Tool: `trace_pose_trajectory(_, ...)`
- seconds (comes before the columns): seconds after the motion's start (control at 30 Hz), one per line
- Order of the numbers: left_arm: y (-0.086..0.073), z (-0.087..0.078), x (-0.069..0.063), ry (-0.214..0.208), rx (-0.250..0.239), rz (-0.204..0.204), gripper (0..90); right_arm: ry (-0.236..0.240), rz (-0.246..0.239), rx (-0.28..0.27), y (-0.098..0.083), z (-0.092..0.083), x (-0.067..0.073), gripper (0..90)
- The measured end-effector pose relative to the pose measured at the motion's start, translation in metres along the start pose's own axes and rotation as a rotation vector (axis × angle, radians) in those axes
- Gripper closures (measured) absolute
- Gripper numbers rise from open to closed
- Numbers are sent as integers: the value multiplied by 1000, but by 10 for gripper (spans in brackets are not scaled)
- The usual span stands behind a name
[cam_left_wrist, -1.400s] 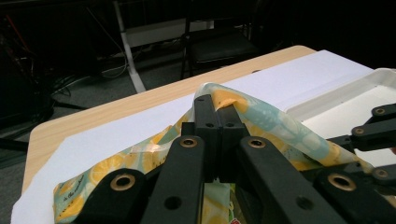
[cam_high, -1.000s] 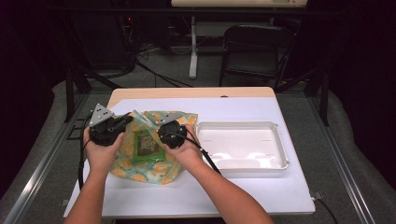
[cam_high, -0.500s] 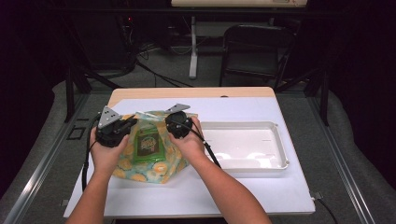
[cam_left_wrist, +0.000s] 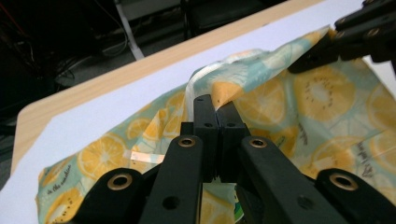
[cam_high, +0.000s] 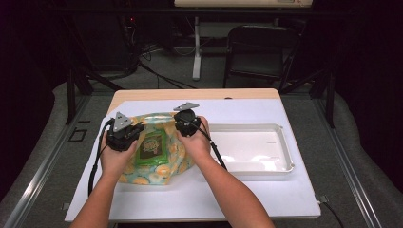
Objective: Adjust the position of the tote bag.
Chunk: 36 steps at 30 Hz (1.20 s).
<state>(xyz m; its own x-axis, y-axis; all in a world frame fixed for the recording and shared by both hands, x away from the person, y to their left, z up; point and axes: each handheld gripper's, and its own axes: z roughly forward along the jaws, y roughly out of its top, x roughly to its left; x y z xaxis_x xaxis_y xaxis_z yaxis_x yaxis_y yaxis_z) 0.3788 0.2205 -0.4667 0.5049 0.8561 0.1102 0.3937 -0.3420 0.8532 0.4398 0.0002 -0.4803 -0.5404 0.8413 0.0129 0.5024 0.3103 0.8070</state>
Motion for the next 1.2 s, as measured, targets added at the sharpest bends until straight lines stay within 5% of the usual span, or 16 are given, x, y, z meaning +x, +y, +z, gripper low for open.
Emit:
trace_pose_trajectory(0.27, -7, 11, 0, -5, 40, 1, 868, -28, -4, 38, -3, 8, -4, 878)
trace_pose_trajectory(0.47, -6, 9, 1, -45, 50, -25, 665, -37, 9, 55, -5, 12, -8, 876)
trace_pose_trajectory(0.67, -3, -10, 3, -87, 37, -68, 544, -36, 16, 56, -5, 13, -9, 871)
trace_pose_trajectory(0.9, -13, -31, -5, -50, 87, -7, 511, -21, 18, 52, -7, 15, -10, 866)
trace_pose_trajectory(1.2, -38, -28, -2, -32, 112, -59, 484, -15, 21, 52, -8, 17, -5, 858)
